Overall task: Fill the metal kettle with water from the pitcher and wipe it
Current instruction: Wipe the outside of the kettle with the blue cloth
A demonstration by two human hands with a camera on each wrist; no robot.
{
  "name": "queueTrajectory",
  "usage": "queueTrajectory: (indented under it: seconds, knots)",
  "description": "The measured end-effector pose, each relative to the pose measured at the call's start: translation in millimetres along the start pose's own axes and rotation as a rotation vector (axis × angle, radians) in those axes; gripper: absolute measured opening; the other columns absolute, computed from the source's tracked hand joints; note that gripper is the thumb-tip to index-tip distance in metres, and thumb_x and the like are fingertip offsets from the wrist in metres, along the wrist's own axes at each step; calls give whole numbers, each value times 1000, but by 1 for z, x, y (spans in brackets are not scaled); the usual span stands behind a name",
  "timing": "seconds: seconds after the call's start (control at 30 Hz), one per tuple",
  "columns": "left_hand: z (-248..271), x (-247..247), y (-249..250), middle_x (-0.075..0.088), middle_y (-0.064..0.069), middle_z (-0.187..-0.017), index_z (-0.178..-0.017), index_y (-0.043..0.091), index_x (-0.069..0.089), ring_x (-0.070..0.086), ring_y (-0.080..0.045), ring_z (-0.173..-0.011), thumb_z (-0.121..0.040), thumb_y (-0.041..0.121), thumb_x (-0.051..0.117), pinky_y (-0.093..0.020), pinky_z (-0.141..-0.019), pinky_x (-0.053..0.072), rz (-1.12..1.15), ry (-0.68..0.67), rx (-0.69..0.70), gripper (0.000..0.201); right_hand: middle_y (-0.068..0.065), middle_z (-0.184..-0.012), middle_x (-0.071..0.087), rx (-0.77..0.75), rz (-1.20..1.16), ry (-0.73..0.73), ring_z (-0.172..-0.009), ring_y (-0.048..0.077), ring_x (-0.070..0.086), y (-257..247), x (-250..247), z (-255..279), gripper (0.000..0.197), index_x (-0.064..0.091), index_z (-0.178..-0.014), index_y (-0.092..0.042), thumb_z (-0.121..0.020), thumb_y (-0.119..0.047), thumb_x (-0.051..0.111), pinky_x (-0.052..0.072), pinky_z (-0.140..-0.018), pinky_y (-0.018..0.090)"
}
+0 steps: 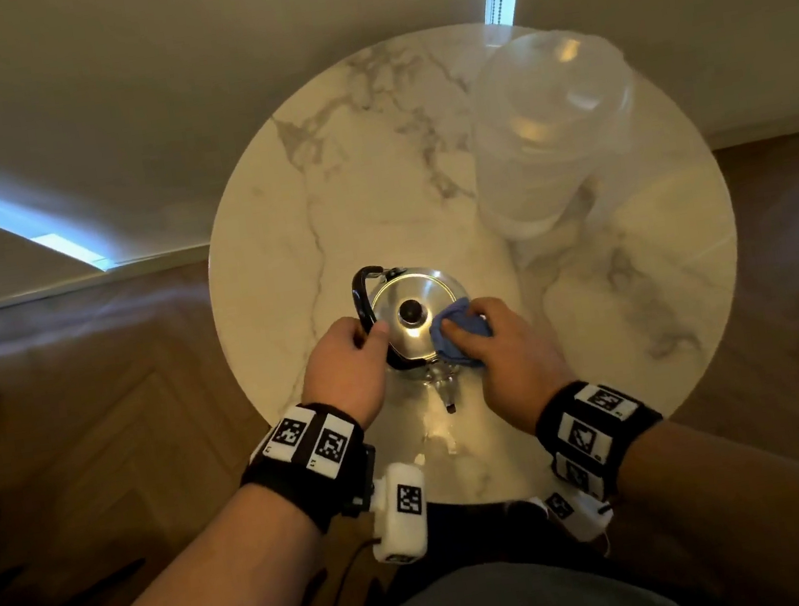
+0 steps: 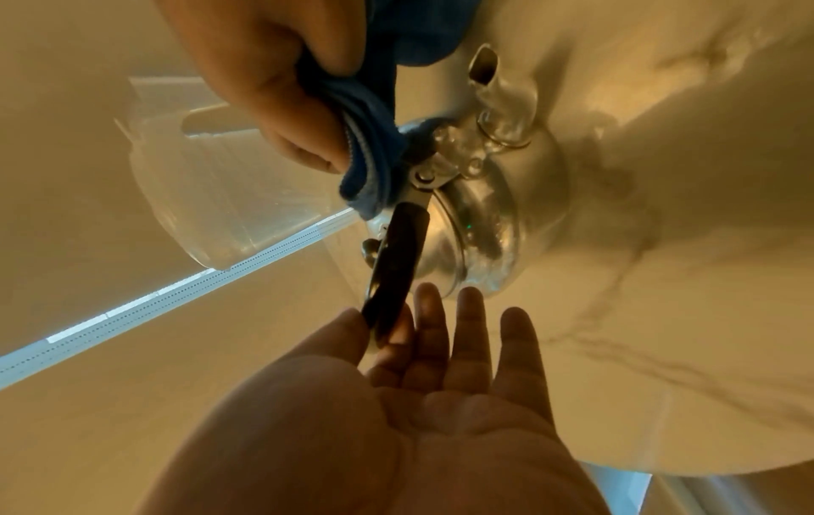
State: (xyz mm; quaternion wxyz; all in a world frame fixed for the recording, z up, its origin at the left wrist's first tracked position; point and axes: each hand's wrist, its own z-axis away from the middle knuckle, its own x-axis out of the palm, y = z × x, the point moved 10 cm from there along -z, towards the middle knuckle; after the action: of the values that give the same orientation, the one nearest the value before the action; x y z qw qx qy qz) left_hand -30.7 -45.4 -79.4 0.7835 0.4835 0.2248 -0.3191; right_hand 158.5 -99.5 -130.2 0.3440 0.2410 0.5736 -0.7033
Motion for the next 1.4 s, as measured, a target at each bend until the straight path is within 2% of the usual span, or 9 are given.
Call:
queueTrajectory:
  seconds: [0.4,0.5,0.57,0.67,0.73,0.9,1.07,1.23,1.4]
  knots:
    - [10,17,72,32,-4,-161,-152,17,36,32,-30,-144,-82,28,73,-44,-113,41,-504,76,381,79,-4,-146,45,-140,17,40,-125,10,47,16,11,22,58,56,-144,-23,-90,0,55,36,-102,14]
    - [6,35,74,37,0,-157,-141,23,50,20,-35,-147,-77,42,72,-49,-113,42,-802,-25,410,70,0,-87,57,-150,-184,96,-70,30,53,35,14,24,33,65,-119,-28,-92,-14,50,50,-62,38]
    - [2,40,67,41,3,-153,-135,28,55,18,-37,-147,-72,53,74,-48,-113,41,-883,-83,387,71,2,-61,29,45,-532,139,-50,25,19,45,9,24,12,60,-87,-29,-91,-40,57,20,-49,37]
    - [-1,41,65,55,13,-138,-127,33,58,21,-33,-143,-70,60,75,-42,-99,48,-876,-96,382,65,9,-122,57,-167,-266,55,-87,42,57,15,23,23,52,52,-139,-31,-88,-22,45,51,-68,51]
    - [-2,41,64,58,15,-132,-125,32,59,24,-31,-141,-74,56,74,-38,-88,50,-850,-100,345,58,2,-165,18,-123,-259,-9,-133,38,48,16,35,22,78,22,-160,-26,-86,-10,40,48,-107,46]
    - [-5,43,60,63,11,-124,-122,33,59,26,-33,-139,-74,54,76,-37,-84,51,-869,-145,312,55,-2,-156,37,-6,-426,42,-132,19,49,25,4,-40,75,38,-154,-17,-83,5,47,28,-101,2]
    - [-6,45,59,60,10,-131,-128,30,56,19,-36,-145,-75,54,78,-41,-91,53,-872,-169,310,62,-5,-148,51,-75,-281,-71,-132,19,51,18,0,-94,60,51,-147,-29,-91,-9,57,36,-113,29]
    - [-9,47,56,60,11,-127,-128,28,56,23,-37,-140,-75,51,77,-38,-96,50,-859,-189,343,62,-22,-162,20,-21,-342,12,-130,11,49,26,11,-6,83,23,-159,-33,-89,7,42,33,-103,7]
    - [-11,50,53,58,9,-133,-133,27,53,19,-40,-143,-74,51,77,-41,-104,48,-837,-197,361,69,-9,-170,-15,14,-212,-81,-151,21,30,28,53,38,105,-5,-154,-50,-86,10,49,42,-113,31]
